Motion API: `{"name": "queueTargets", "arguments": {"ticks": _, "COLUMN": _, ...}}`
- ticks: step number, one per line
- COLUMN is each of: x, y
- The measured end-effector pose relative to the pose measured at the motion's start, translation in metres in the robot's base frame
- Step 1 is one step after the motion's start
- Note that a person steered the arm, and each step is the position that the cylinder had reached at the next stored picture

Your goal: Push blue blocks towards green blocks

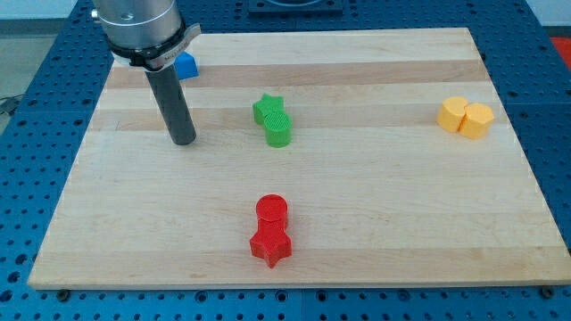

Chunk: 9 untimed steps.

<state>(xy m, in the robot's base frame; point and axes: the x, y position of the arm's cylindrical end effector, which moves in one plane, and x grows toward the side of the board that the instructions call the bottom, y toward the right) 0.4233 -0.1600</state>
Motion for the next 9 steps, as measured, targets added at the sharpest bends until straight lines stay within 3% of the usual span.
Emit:
{"name": "queueTargets", "arguments": {"ticks": 2, "x": -0.052, "y": -0.099}}
{"name": "queueTargets", "arguments": {"ticks": 5, "x": -0.060, "y": -0.099}}
{"name": "queueTargets", "arguments": {"ticks": 6, "x": -0.093, "y": -0.091}}
{"name": "queueTargets", "arguments": {"ticks": 7, "x": -0.098, "y": -0.088}}
{"name": "queueTargets", "arguments": {"ticks": 8, "x": -0.137, "y": -0.069}}
{"name": "queueTargets", "arguments": {"ticks": 9, "x": -0.137, "y": -0.069}}
